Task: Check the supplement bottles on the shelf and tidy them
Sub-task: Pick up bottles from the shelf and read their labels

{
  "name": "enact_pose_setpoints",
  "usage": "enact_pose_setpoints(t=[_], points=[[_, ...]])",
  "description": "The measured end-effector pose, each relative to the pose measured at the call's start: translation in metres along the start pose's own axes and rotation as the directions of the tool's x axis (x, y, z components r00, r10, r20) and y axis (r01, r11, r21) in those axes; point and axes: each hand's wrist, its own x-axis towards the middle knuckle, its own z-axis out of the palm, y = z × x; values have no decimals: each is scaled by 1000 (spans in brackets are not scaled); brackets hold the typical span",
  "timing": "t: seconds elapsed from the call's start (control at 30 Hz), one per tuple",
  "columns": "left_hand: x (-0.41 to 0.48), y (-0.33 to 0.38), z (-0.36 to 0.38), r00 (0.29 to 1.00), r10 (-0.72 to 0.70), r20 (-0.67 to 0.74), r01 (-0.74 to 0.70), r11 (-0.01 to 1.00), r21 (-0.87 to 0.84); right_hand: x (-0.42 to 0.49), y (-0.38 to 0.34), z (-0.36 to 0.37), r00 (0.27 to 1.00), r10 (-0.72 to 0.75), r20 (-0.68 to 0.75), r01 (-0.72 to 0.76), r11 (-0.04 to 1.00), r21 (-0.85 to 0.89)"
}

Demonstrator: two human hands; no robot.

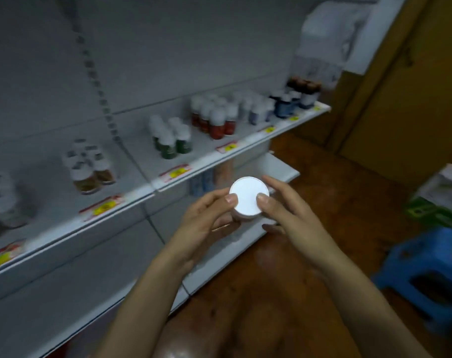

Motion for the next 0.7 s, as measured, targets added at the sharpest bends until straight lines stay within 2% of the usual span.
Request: enact_pose_setpoints(t=[0.1,0.3,0.43,0.6,0.7], points=[[19,-27,77,991,-42,123,32,997,76,-26,20,-76,991,113,-77,-99,982,159],[57,-65,212,925,-154,347,73,969,236,-72,53,-203,922,163,-352,-58,955,292],[89,-94,287,856,-243,456,95,941,324,-87,78,-275,851,260,-456,-86,926,367],[142,-141,394,765,-322,558,136,927,349,-96,109,-376,770,317,-554,-113,922,371],[185,-172,468,683,-365,633,124,912,392,-94,129,-446,700,340,-628,-116,922,370]])
